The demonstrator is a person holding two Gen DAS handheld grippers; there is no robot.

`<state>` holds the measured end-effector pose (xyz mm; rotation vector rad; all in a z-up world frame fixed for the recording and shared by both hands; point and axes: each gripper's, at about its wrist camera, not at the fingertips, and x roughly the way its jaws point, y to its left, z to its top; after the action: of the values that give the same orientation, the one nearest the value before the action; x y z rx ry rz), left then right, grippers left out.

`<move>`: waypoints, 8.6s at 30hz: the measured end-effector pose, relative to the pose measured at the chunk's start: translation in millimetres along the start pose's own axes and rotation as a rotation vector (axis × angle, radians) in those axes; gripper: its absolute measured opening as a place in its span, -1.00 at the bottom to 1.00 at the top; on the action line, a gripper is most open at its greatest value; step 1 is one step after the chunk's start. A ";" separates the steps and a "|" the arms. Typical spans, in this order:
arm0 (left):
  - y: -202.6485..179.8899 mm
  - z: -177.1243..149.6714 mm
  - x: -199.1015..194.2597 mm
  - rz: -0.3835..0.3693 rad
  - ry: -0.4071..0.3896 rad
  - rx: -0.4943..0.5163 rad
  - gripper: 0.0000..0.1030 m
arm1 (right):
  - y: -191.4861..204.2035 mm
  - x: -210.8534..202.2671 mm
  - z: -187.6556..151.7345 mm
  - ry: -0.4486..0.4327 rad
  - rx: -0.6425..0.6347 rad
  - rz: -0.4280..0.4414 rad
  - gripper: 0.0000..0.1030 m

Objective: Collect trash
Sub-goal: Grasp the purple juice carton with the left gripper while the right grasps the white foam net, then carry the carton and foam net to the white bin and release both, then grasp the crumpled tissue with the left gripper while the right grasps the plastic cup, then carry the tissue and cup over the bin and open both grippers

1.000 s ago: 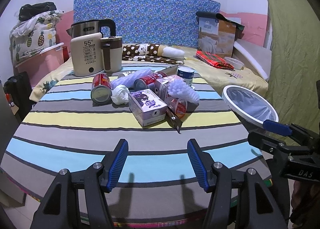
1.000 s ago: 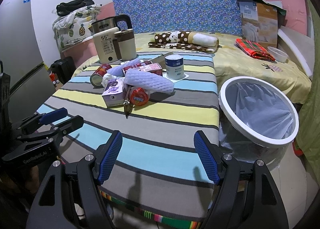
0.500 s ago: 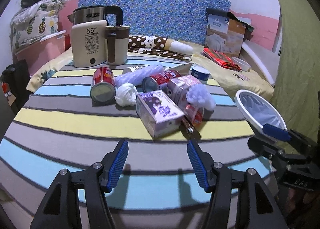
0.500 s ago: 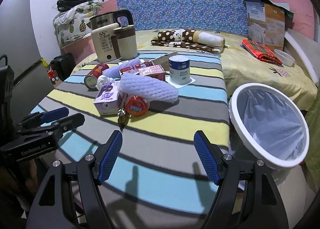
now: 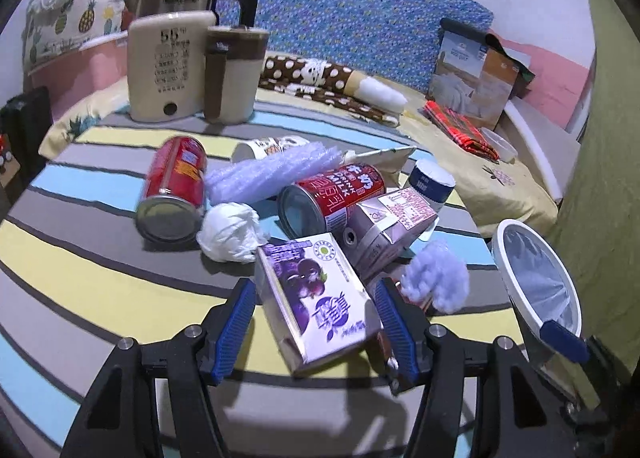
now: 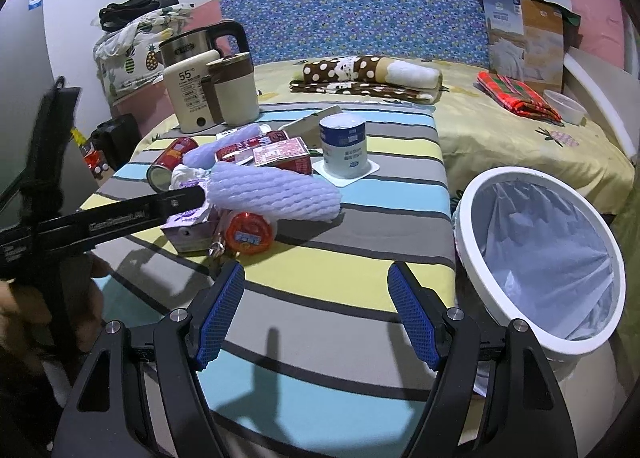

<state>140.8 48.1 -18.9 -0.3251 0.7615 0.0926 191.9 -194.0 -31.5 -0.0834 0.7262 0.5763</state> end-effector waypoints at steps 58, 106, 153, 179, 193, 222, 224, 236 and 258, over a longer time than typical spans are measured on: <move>23.9 -37.4 -25.9 0.034 0.000 0.065 0.08 | -47.8 49.3 27.4 0.073 0.435 0.077 0.31; -161.9 -19.6 -14.5 -0.287 -0.027 0.367 0.06 | -124.7 -23.5 -12.4 -0.023 0.433 -0.068 -0.75; -176.5 -29.2 1.3 -0.300 0.016 0.349 0.13 | -128.4 -37.1 -17.4 -0.026 0.368 -0.111 -0.29; -54.6 -50.1 -59.3 -0.066 -0.061 0.185 0.13 | -21.5 -9.9 -6.4 0.008 0.139 0.111 -0.29; 6.7 -33.8 -58.9 0.047 -0.085 0.099 0.13 | 1.2 15.0 9.9 0.024 0.099 0.146 0.26; 82.3 16.2 11.2 0.119 0.013 -0.045 0.10 | 7.5 79.0 28.9 0.137 0.084 0.155 -0.01; 81.6 16.0 11.6 0.120 0.015 -0.042 -0.16 | 6.7 78.3 27.4 0.139 0.087 0.155 -0.06; 64.7 0.3 -9.7 0.111 -0.028 0.007 -0.61 | -5.1 61.4 22.1 0.107 0.128 0.160 -0.07; -26.2 -24.3 -37.6 -0.060 -0.026 0.168 -0.64 | -28.5 17.9 11.5 0.026 0.180 0.135 -0.07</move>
<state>102.7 16.8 -2.7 -0.1860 0.7276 -0.0238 224.6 -206.6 -37.9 0.1263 0.8104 0.6369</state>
